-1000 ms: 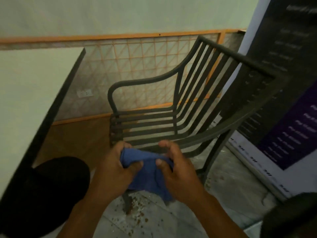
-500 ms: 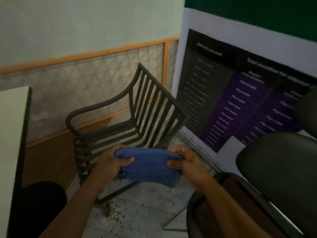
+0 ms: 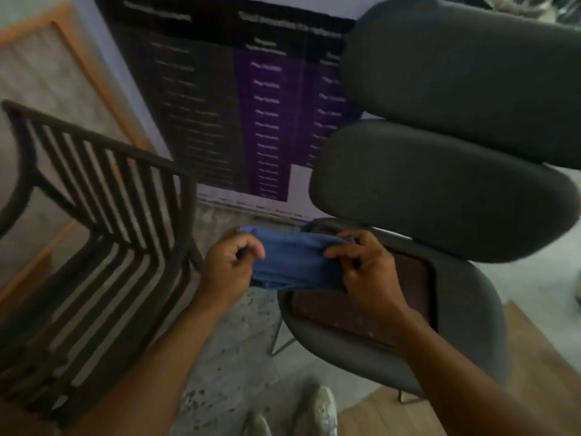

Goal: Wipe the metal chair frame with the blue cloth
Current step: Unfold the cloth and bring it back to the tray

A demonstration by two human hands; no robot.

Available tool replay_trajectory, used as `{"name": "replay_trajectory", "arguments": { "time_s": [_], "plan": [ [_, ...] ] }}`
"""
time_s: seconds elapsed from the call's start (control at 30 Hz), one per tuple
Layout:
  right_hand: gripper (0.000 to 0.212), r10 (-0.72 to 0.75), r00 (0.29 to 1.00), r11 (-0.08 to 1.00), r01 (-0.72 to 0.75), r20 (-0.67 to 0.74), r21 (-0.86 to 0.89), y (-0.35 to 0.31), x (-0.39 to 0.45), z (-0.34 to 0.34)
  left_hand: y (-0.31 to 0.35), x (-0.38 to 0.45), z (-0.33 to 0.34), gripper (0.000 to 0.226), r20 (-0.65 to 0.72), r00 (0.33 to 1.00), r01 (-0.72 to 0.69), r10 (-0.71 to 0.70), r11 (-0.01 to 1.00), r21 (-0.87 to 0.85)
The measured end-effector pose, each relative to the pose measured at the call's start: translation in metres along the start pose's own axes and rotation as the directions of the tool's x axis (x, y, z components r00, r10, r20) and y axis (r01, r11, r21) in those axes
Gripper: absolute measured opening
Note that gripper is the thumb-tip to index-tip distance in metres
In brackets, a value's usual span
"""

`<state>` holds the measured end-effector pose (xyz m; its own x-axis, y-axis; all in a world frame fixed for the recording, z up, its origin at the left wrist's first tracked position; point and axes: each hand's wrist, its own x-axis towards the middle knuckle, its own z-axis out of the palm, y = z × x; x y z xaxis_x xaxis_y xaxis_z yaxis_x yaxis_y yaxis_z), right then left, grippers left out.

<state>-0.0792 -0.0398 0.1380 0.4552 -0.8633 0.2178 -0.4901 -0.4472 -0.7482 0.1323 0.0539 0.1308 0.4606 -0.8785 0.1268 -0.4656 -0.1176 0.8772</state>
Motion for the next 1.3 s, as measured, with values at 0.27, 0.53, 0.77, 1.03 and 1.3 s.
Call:
{"name": "replay_trajectory", "arguments": {
  "time_s": [0.27,0.53,0.77,1.03,1.3],
  "plan": [
    [0.059,0.242,0.936,0.922,-0.14,0.256,-0.36,0.111,-0.03,0.003,-0.039,0.027,0.121,0.068,0.569,0.815,-0.047,-0.108,0.967,0.251],
    [0.045,0.387,0.771,0.868,-0.12,0.506,-0.481,0.212,-0.03,0.043,-0.118,0.036,0.214,0.073,0.726,0.631,-0.079,-0.274,0.908,0.411],
    [0.083,0.552,0.713,0.745,-0.188,0.432,-0.64,0.259,-0.048,0.096,-0.164,0.01,0.261,0.093,0.578,0.705,-0.27,-0.411,0.599,0.754],
    [0.07,0.468,0.677,0.827,-0.11,0.567,-0.552,0.249,-0.072,0.12,-0.164,-0.037,0.282,0.087,0.573,0.67,-0.295,-0.473,0.539,0.789],
    [0.073,0.72,0.517,0.661,-0.308,0.463,-0.684,0.236,-0.049,0.102,-0.125,-0.012,0.255,0.075,0.536,0.539,-0.107,-0.649,0.579,0.808]
  ]
}}
